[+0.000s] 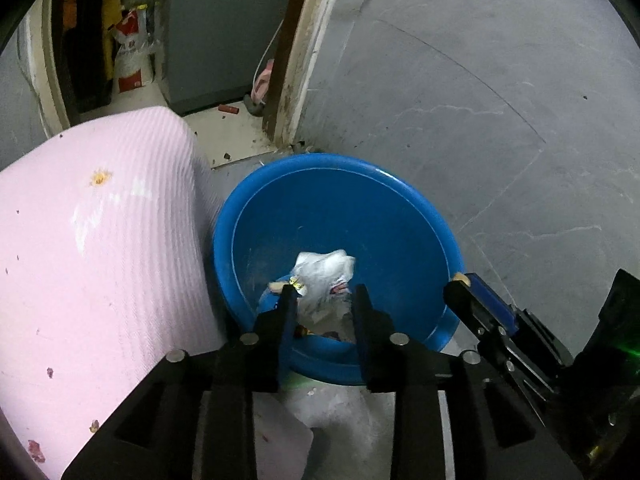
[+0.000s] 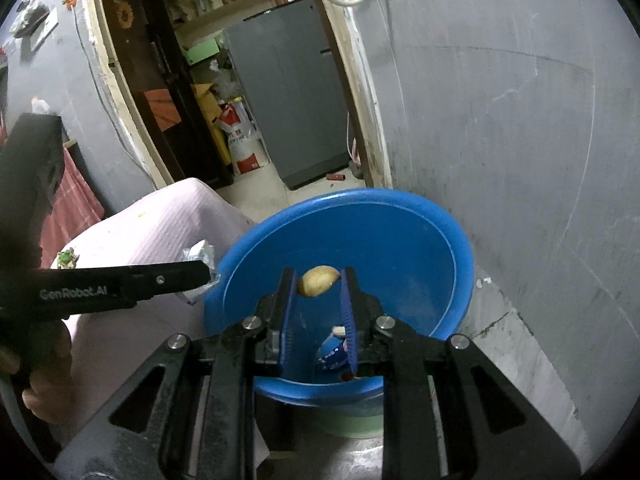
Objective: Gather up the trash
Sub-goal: 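Carry foil and brown lump over the blue bucket and open both tools, then move both tools back over the remaining trash on the table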
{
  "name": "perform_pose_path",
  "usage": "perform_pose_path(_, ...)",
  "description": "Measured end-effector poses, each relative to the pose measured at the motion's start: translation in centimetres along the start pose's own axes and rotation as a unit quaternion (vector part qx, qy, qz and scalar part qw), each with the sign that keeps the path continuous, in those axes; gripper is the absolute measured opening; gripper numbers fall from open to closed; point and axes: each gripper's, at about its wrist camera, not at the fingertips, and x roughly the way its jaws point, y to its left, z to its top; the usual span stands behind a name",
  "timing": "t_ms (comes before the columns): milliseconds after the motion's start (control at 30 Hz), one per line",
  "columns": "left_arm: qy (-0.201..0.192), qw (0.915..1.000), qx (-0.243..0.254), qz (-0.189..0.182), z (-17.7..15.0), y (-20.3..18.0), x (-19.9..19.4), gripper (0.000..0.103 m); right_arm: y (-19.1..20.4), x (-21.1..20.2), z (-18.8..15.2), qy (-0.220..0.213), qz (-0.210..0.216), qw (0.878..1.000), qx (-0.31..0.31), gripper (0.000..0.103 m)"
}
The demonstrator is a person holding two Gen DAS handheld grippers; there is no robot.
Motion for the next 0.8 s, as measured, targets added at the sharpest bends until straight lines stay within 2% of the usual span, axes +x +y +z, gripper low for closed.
perform_pose_path(200,-0.004,0.9999,-0.004,-0.015,0.3,0.3,-0.7,0.036,-0.2,-0.3,0.2,0.004,-0.003,1.0,0.008,0.024)
perform_pose_path(367,-0.026,0.9993,-0.012,-0.024,0.5,-0.1,-2.0,0.042,-0.2,-0.9,0.9,-0.007,-0.008,1.0,0.006,0.03)
perform_pose_path(567,-0.084,0.9962,-0.01,-0.024,0.6,0.0,-5.8,0.051,0.6,-3.4,2.0,-0.042,-0.013,0.999,-0.003,0.049)
perform_pose_path(633,-0.108,0.9939,-0.011,-0.02,0.6,0.3,-7.6,0.054,1.3,-4.7,2.6,-0.063,-0.013,0.998,-0.007,0.059)
perform_pose_path(800,-0.175,0.9845,-0.012,0.005,0.4,1.9,-12.7,0.074,3.5,-7.8,3.9,-0.114,-0.007,0.993,-0.025,0.083)
